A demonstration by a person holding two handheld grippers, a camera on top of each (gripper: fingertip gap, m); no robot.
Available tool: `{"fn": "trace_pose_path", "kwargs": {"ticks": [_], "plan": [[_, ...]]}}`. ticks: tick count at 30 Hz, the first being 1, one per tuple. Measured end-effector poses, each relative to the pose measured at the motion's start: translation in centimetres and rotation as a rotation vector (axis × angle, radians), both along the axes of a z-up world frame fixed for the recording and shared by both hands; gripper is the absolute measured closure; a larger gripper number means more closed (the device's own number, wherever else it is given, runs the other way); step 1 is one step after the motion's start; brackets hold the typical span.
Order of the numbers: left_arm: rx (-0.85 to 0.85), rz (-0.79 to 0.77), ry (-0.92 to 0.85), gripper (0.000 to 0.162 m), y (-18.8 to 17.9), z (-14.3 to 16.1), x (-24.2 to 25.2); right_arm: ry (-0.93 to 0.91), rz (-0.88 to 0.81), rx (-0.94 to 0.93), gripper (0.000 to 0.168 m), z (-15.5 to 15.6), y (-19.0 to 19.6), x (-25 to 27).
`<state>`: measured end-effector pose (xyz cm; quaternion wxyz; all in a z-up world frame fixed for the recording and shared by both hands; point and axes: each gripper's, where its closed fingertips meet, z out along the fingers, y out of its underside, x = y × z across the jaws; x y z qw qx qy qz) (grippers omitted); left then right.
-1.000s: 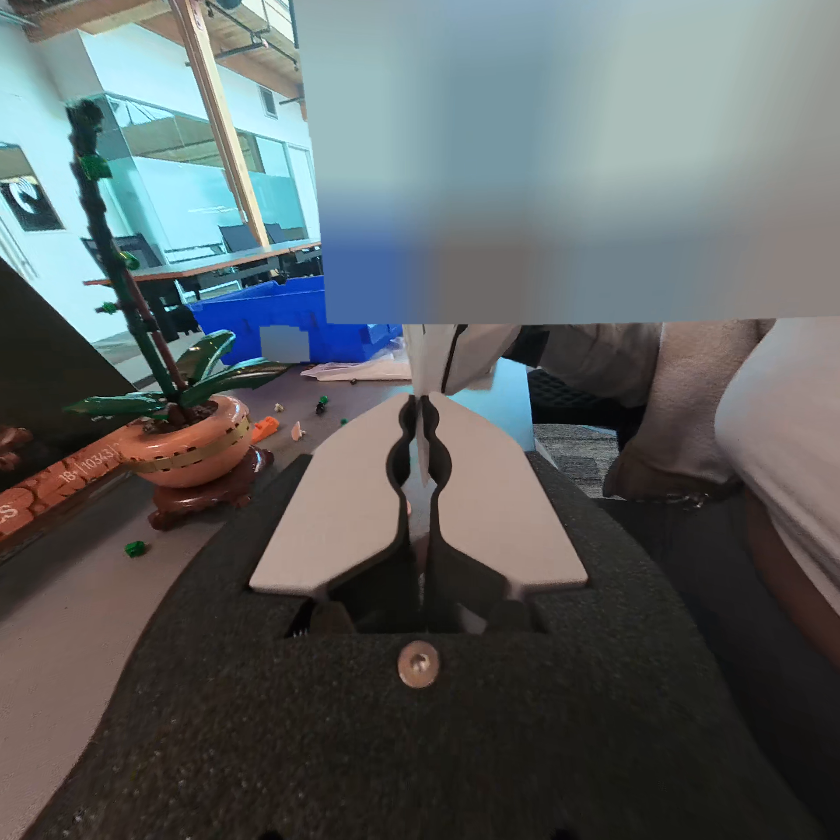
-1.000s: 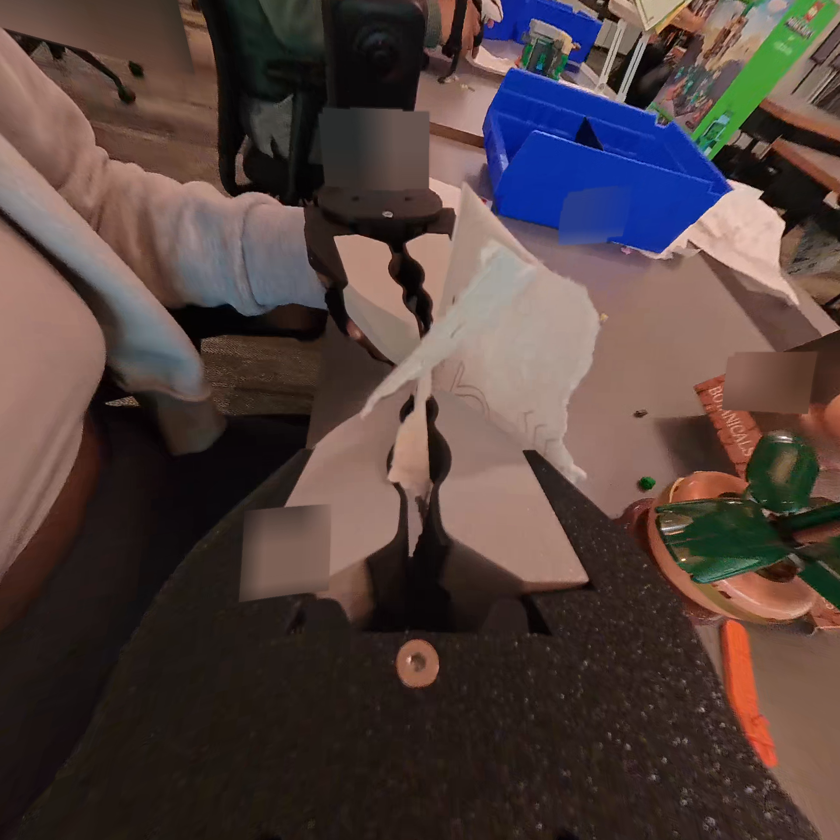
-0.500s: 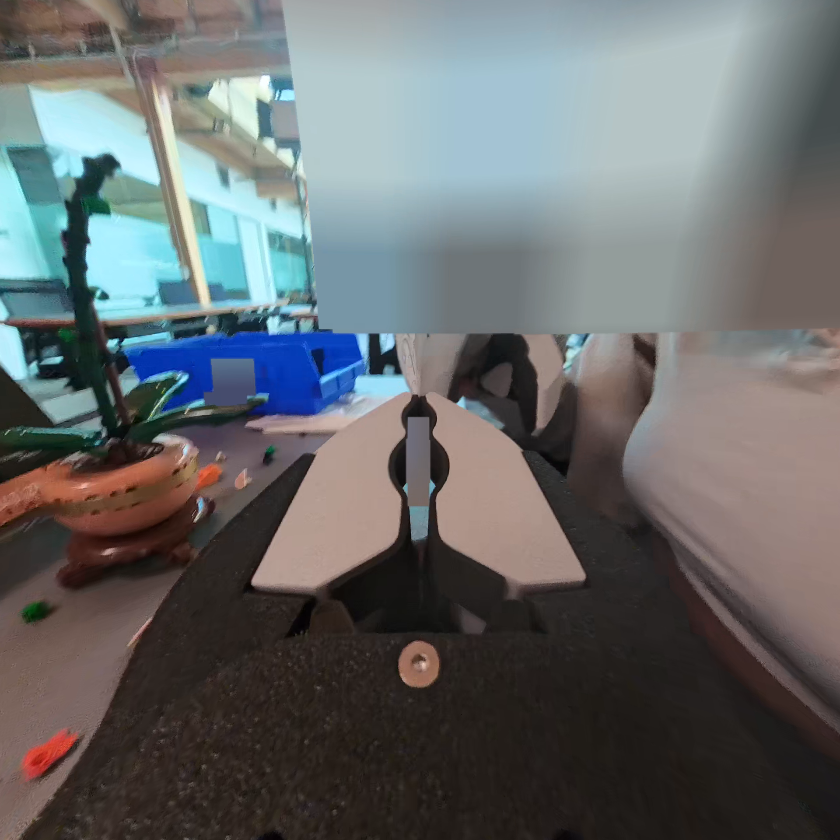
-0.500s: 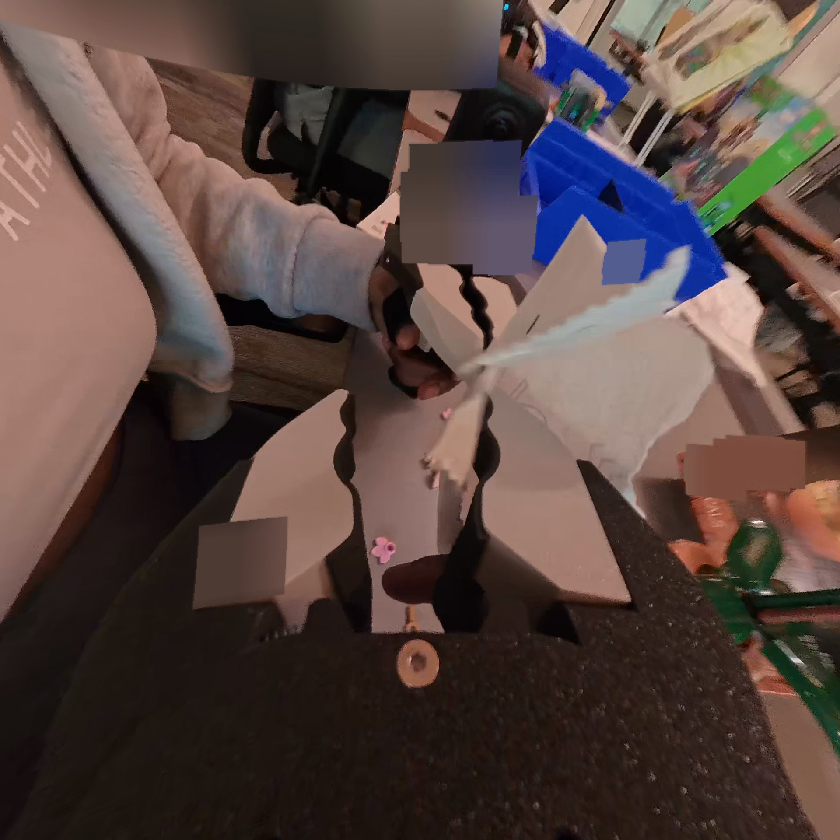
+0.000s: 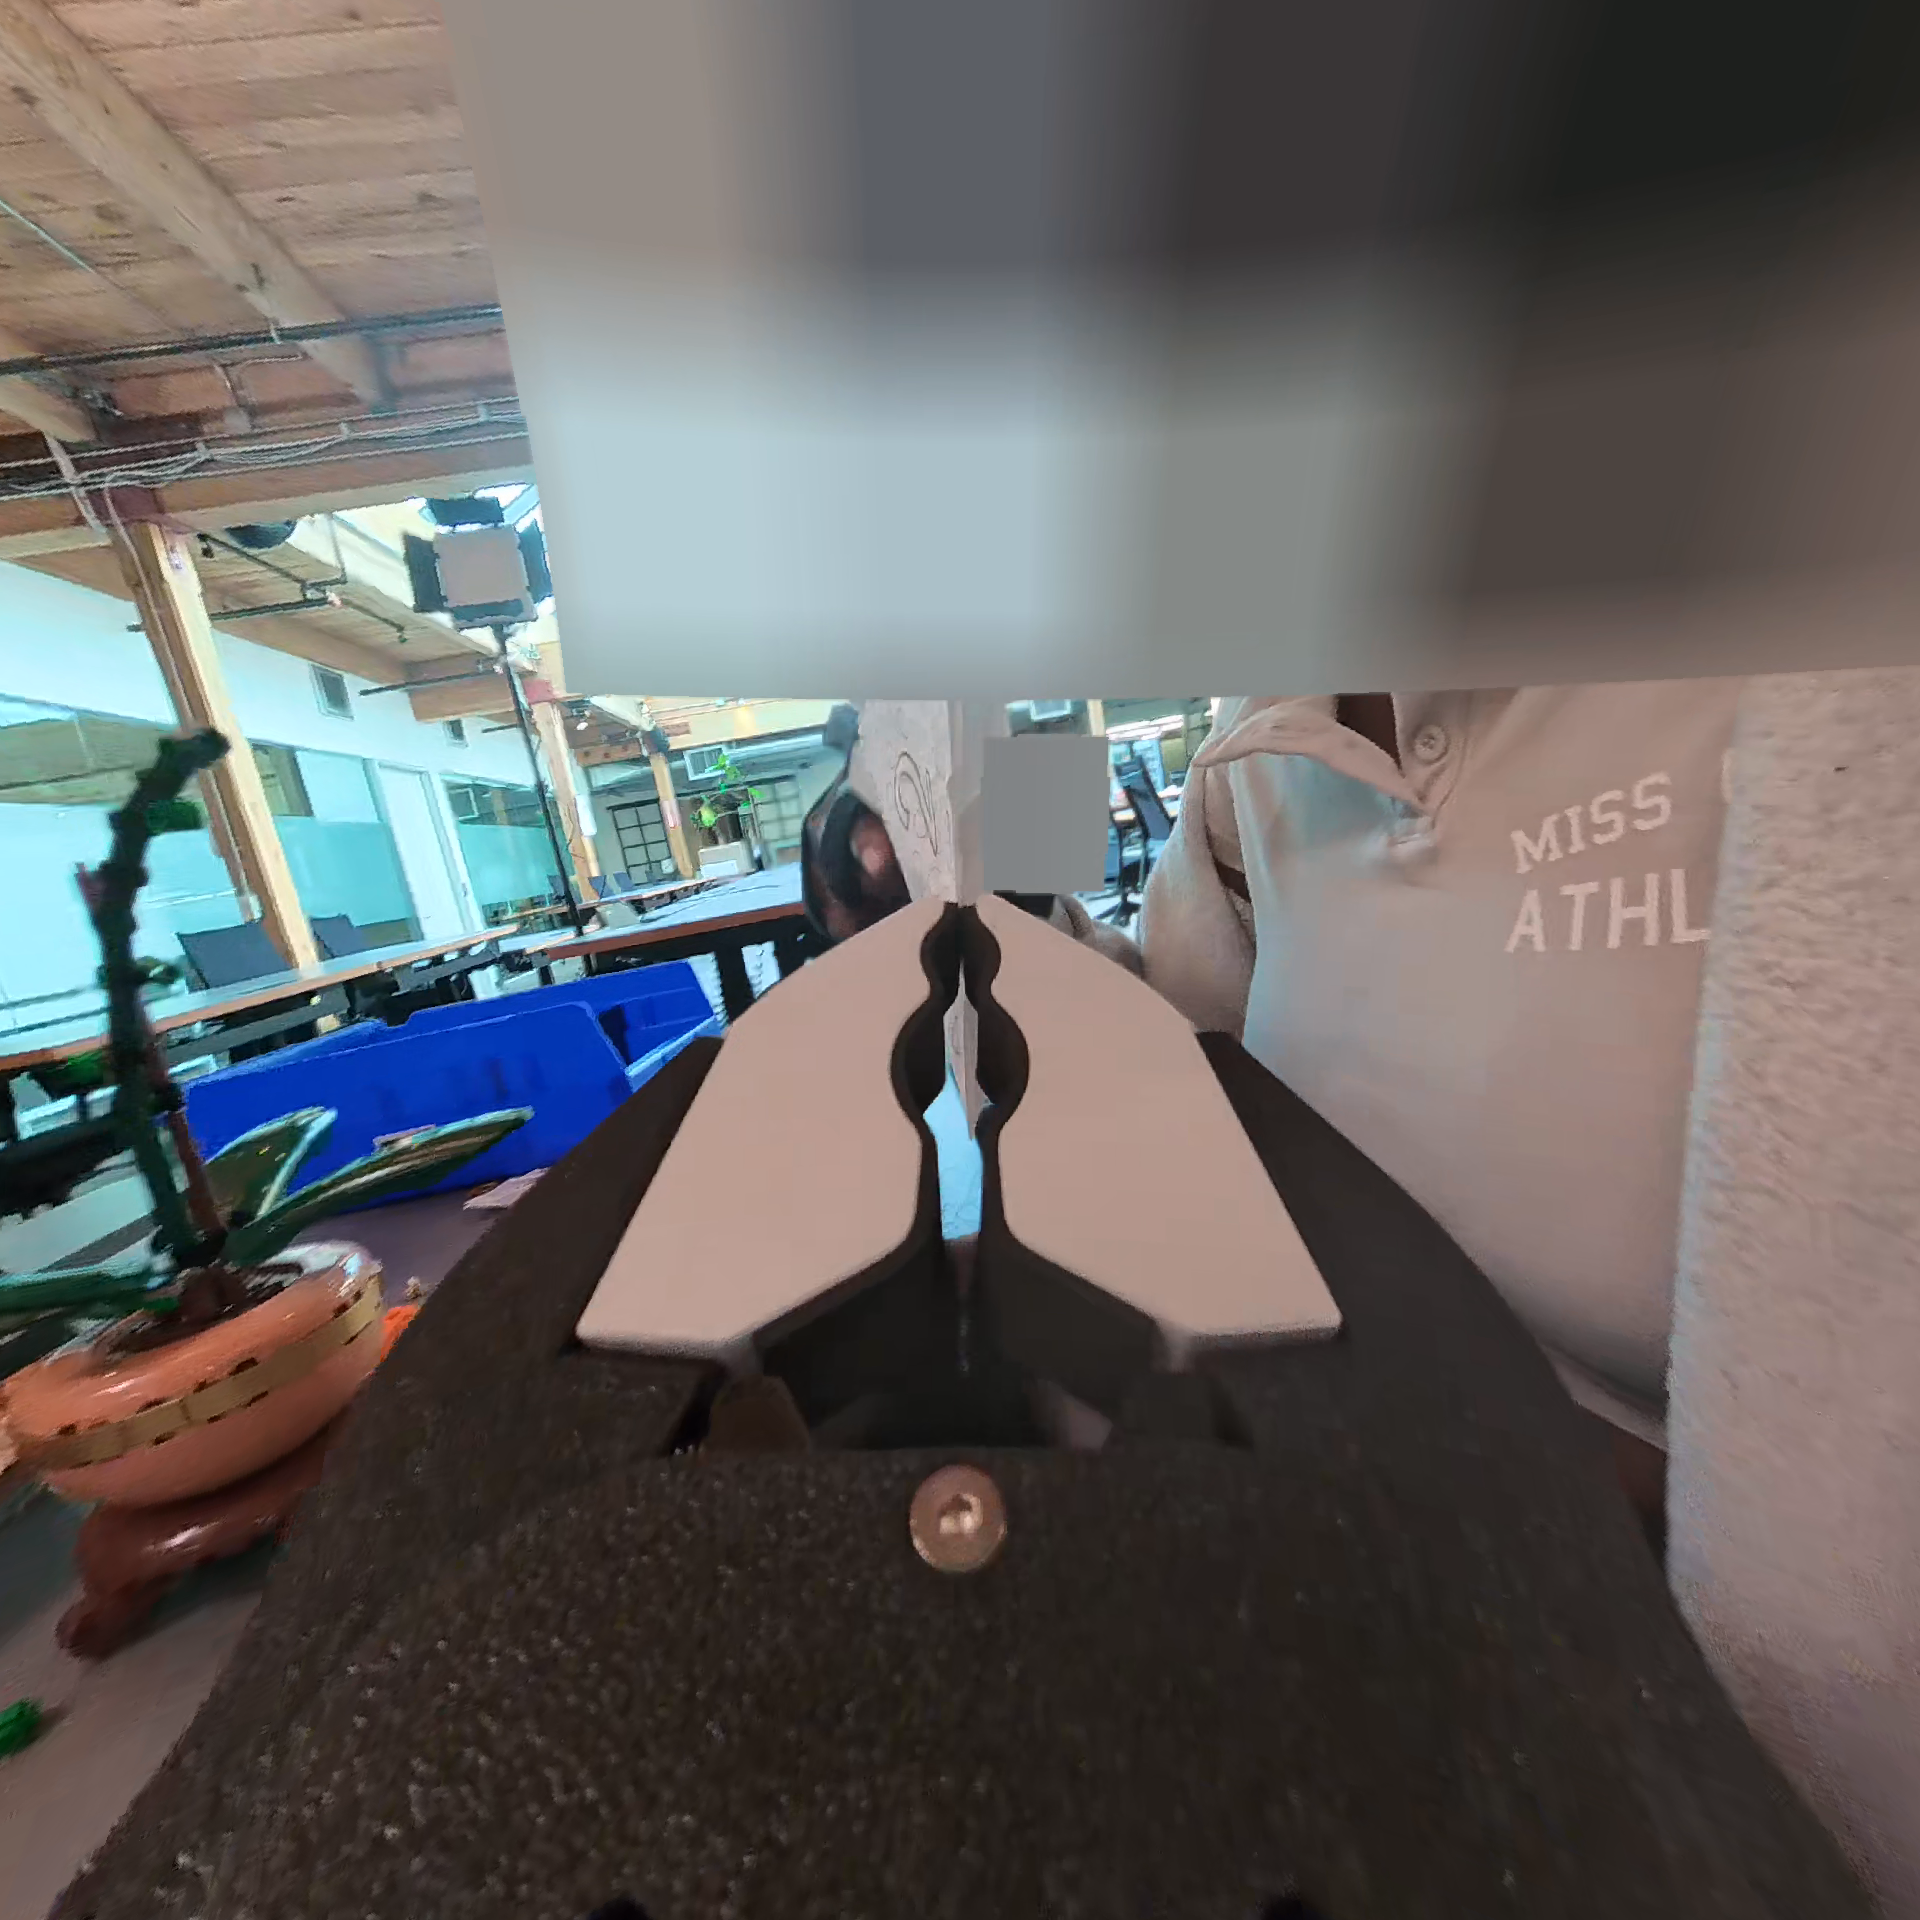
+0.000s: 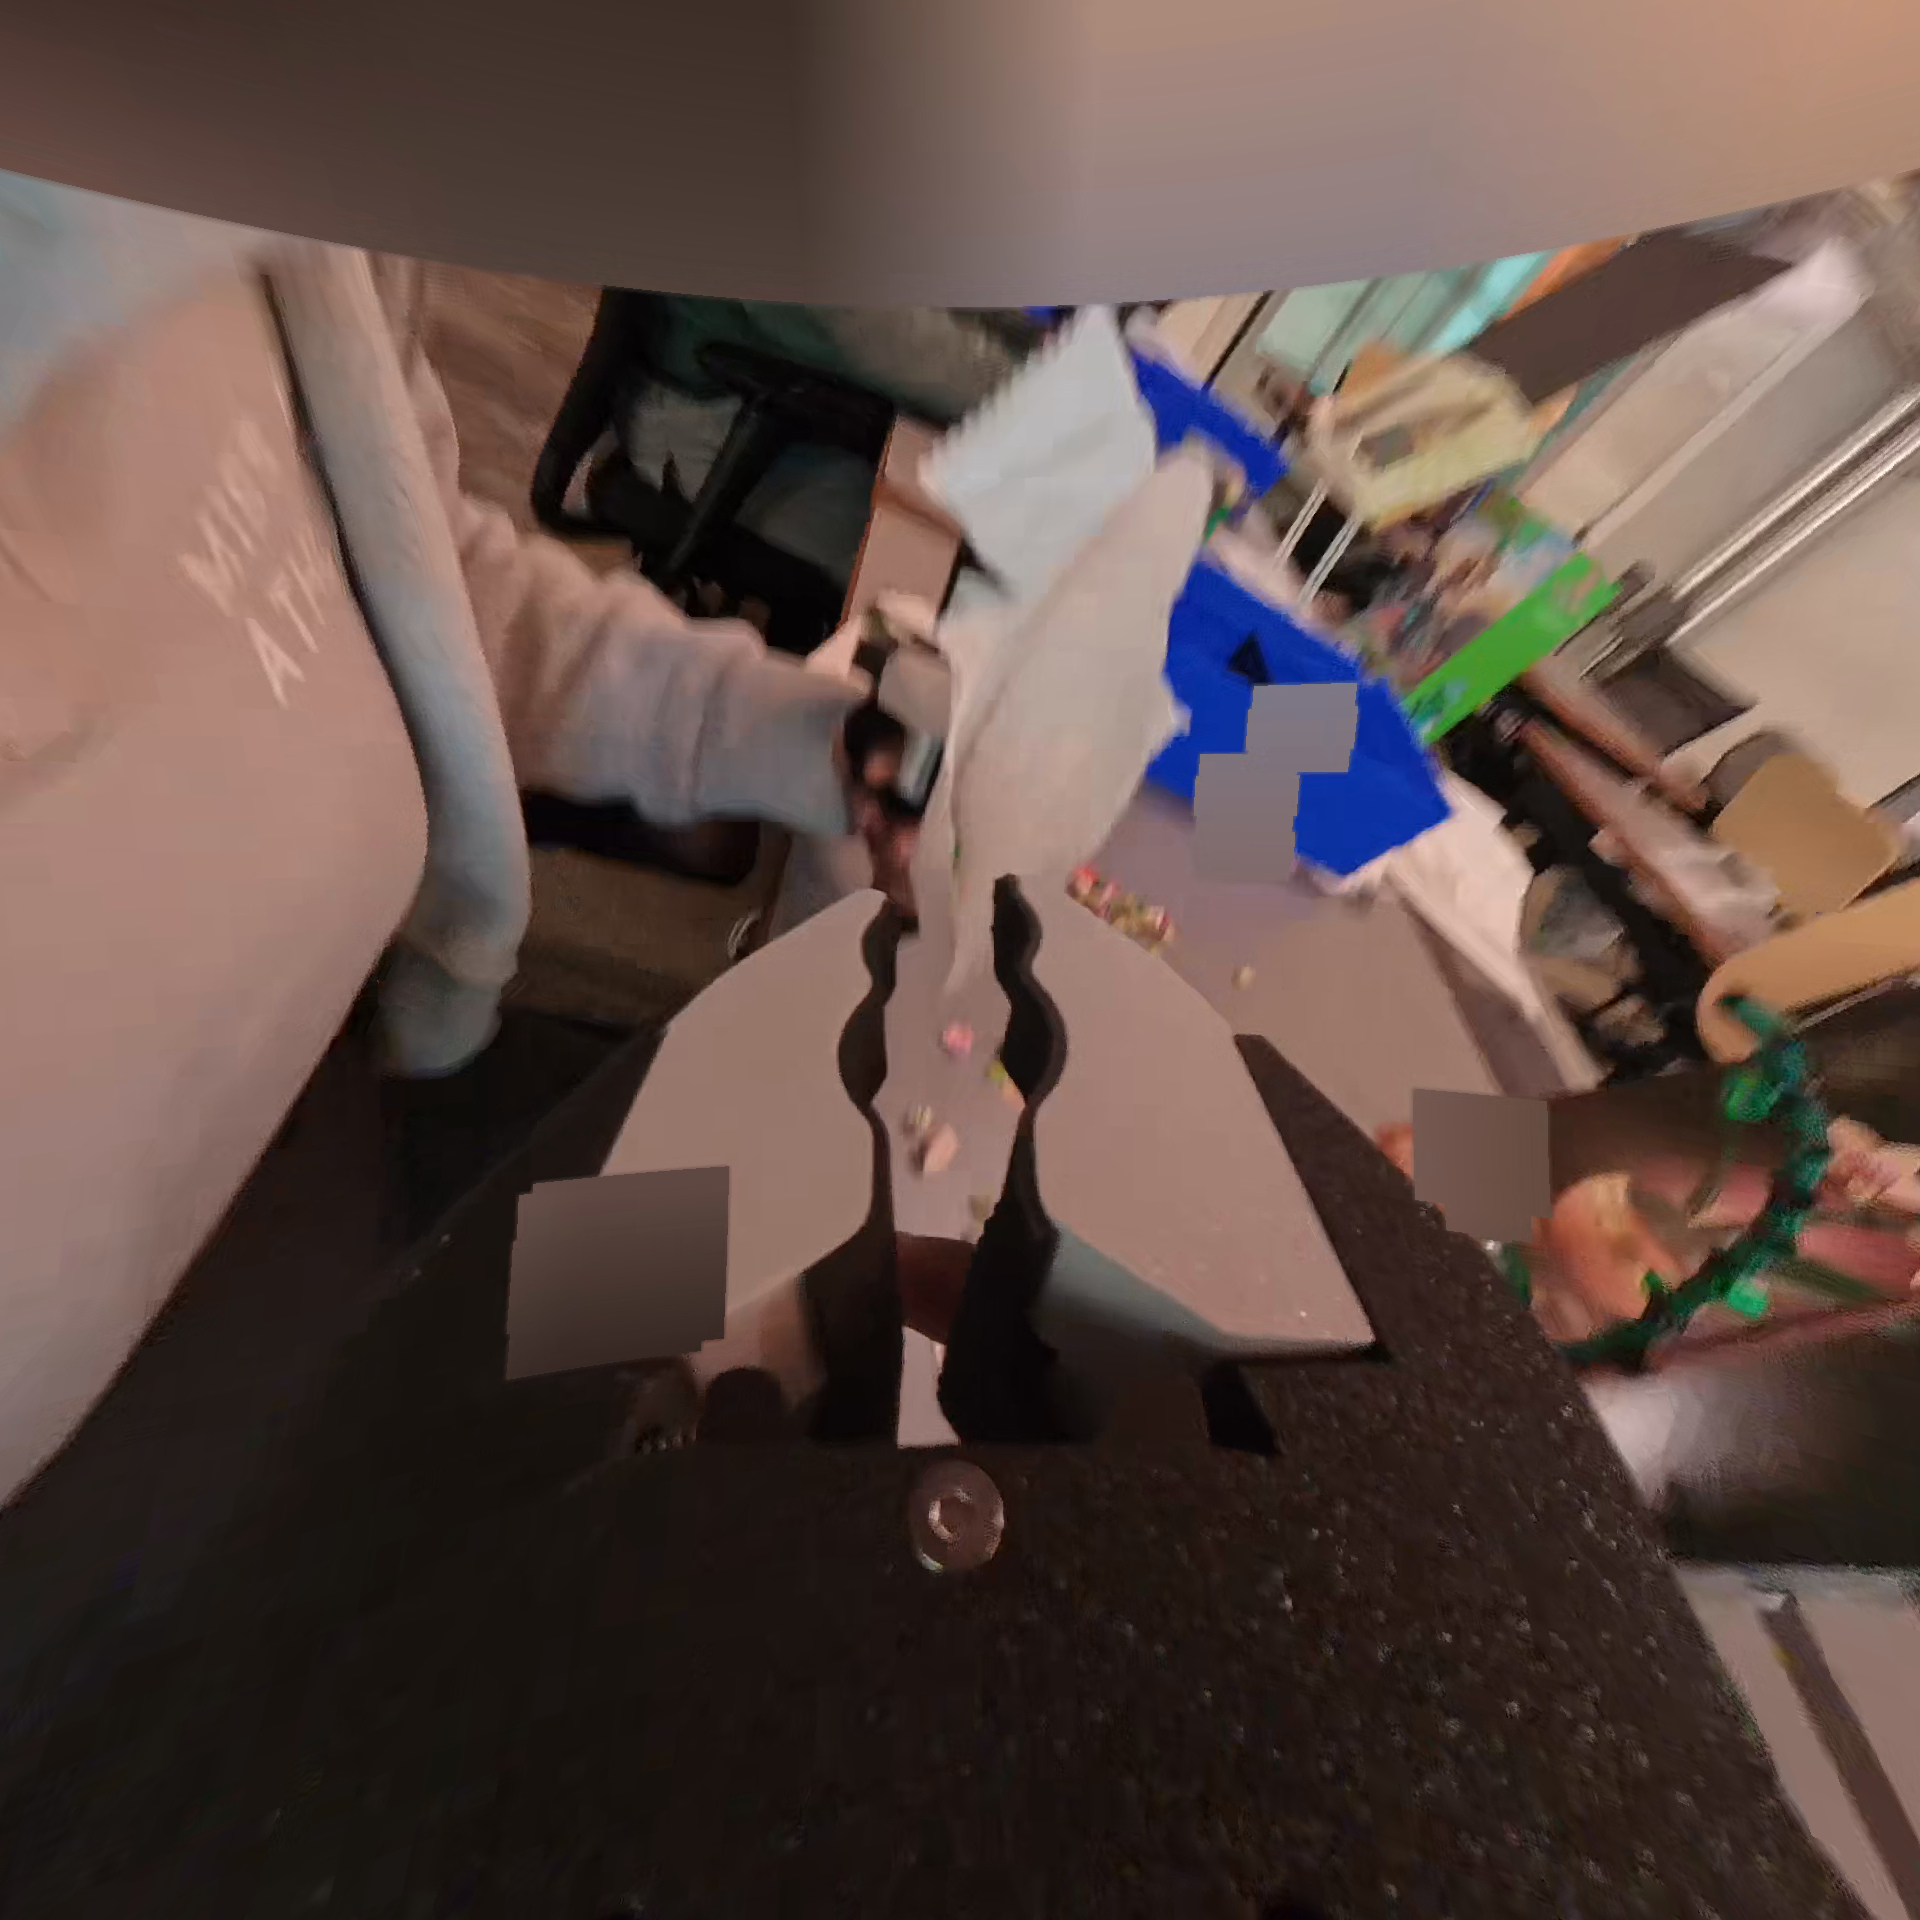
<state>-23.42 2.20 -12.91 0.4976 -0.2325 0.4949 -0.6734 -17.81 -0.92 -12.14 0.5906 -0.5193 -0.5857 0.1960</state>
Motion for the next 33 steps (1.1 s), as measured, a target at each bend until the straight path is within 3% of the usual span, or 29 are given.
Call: {"fn": "trace_pose_path", "kwargs": {"ticks": [4, 7, 9, 11, 20, 33], "plan": [[-0.007, 0.106, 0.082, 0.162, 1.9, -1.4, -1.4, -0.382, 0.029, -0.360, 0.151, -9.6, 1.9, 4.1], [-0.024, 0.164, 0.073, 0.162, 2.2, -2.0, -2.8, -0.487, -0.025, -0.454, 0.146, -14.8, 4.3, 4.1], [-0.021, 0.150, 0.068, 0.162, 2.1, -2.2, -3.3, -0.512, 0.008, -0.541, 0.140, -16.6, 4.1, 3.5], [-0.025, 0.126, 0.072, 0.162, 2.0, -2.3, -3.5, -0.427, 0.016, -0.565, 0.141, -16.0, 4.7, 2.6], [-0.042, 0.077, 0.058, 0.162, 1.5, -2.3, -3.3, -0.351, 0.026, -0.728, 0.157, -16.7, 5.0, 2.3], [-0.053, 0.096, 0.044, 0.162, 1.8, -2.1, -2.7, -0.223, -0.028, -0.630, 0.167, -14.2, 6.8, 2.8]]}}
